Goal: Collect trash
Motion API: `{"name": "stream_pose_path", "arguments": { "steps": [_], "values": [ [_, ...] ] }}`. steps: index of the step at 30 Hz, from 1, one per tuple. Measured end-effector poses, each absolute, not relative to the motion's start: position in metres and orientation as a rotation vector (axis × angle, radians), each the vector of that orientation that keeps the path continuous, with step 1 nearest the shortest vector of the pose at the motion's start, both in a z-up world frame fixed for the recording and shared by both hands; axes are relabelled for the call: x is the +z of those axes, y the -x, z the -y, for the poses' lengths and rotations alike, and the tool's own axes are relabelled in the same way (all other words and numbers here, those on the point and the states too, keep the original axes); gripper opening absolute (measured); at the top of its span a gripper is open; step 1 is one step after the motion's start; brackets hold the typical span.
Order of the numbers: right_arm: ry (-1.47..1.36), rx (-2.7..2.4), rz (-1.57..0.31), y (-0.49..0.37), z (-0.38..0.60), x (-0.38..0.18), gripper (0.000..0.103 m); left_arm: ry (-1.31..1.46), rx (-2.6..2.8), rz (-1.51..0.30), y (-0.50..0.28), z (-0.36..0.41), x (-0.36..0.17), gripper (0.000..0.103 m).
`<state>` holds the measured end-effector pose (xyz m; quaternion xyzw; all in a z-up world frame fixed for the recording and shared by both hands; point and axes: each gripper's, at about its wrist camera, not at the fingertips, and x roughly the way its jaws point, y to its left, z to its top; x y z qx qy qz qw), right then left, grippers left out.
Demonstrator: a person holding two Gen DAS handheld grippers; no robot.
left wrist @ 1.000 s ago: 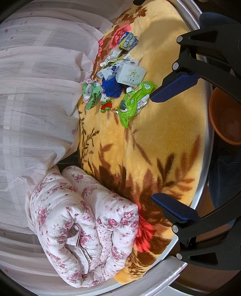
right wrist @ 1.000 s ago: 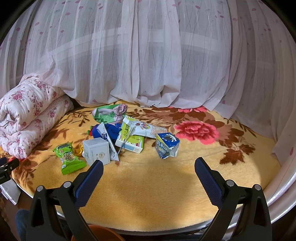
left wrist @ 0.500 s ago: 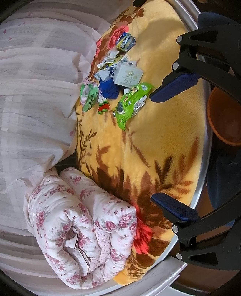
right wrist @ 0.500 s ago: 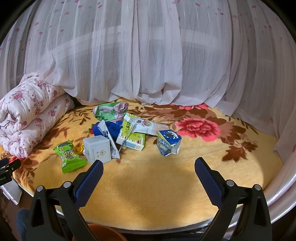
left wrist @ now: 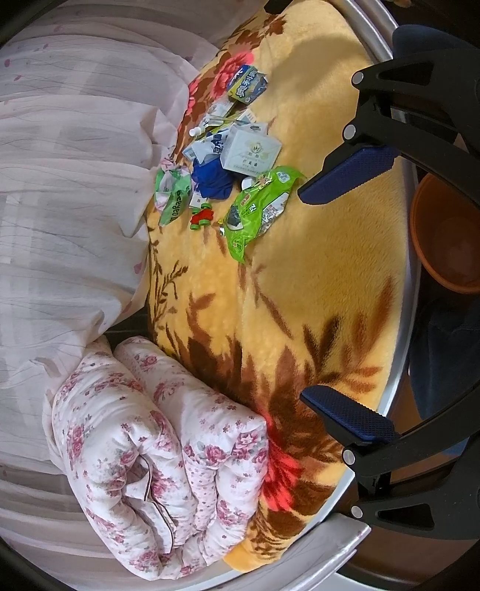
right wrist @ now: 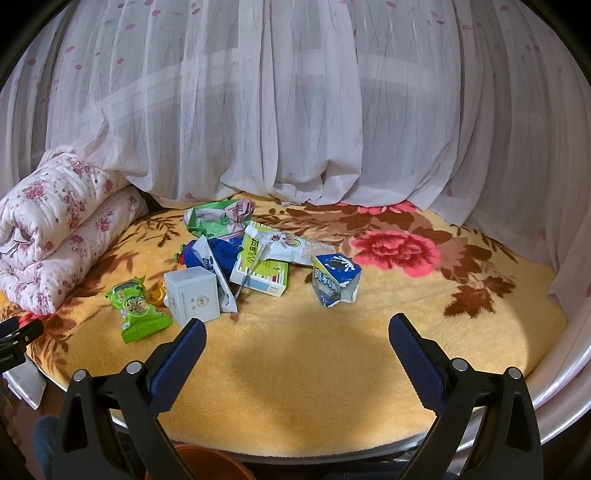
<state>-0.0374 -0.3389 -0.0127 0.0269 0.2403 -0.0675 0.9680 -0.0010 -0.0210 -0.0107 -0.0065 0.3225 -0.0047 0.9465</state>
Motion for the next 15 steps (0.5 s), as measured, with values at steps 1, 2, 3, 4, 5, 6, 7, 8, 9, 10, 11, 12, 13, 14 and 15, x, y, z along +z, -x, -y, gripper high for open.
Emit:
{"name": "stream_pose_path", "arguments": {
  "steps": [1, 2, 3, 4, 5, 6, 7, 8, 9, 10, 11, 12, 13, 14, 15],
  "values": [
    [-0.056, -0.136, -0.487, 0.0366, 0.3396, -0.0117, 0.097, 0.013, -0.010, -0.657, 0.0009, 0.0210, -0.0108, 0.096],
    [-0.058, -0.135, -0.488, 0.0361, 0.3387, -0.0172, 0.097, 0.014, -0.008, -0.658, 0.0007, 0.0213, -0.0110, 0.096],
    [-0.058, -0.136, -0.488, 0.0359, 0.3388, -0.0168, 0.097, 0.015, -0.010, -0.658, 0.0008, 0.0213, -0.0111, 0.096],
    [-0.057, -0.135, -0.489, 0.0359, 0.3388, -0.0167, 0.097, 0.014, -0.010, -0.659, 0.0009, 0.0215, -0.0113, 0.096],
    [-0.057, -0.135, -0.489, 0.0364, 0.3382, -0.0176, 0.097, 0.014, -0.011, -0.660, 0.0008, 0.0218, -0.0116, 0.096],
    [-0.059, -0.135, -0.491, 0.0362, 0.3383, -0.0173, 0.097, 0.013, -0.010, -0.661, 0.0006, 0.0224, -0.0122, 0.096],
    [-0.061, -0.135, -0.493, 0.0364, 0.3378, -0.0185, 0.097, 0.012, -0.010, -0.663, 0.0003, 0.0230, -0.0126, 0.096],
    [-0.062, -0.135, -0.494, 0.0367, 0.3374, -0.0198, 0.097, 0.013, -0.010, -0.662, 0.0003, 0.0230, -0.0126, 0.096],
    [-0.062, -0.135, -0.494, 0.0367, 0.3368, -0.0201, 0.097, 0.013, -0.010, -0.662, 0.0002, 0.0231, -0.0127, 0.096],
    [-0.063, -0.134, -0.495, 0.0362, 0.3373, -0.0196, 0.097, 0.012, -0.010, -0.663, 0.0002, 0.0233, -0.0128, 0.096],
    [-0.063, -0.134, -0.496, 0.0370, 0.3366, -0.0206, 0.097, 0.012, -0.009, -0.662, 0.0004, 0.0231, -0.0126, 0.096],
    [-0.064, -0.134, -0.495, 0.0370, 0.3366, -0.0205, 0.097, 0.012, -0.009, -0.663, 0.0006, 0.0237, -0.0137, 0.096],
    [-0.063, -0.135, -0.495, 0.0366, 0.3369, -0.0201, 0.097, 0.013, -0.010, -0.665, 0.0007, 0.0242, -0.0145, 0.096],
    [-0.064, -0.133, -0.495, 0.0359, 0.3376, -0.0192, 0.097, 0.014, -0.011, -0.665, 0.0009, 0.0244, -0.0147, 0.096],
    [-0.064, -0.133, -0.496, 0.0361, 0.3374, -0.0195, 0.097, 0.014, -0.011, -0.665, 0.0009, 0.0247, -0.0151, 0.096]
  ]
}}
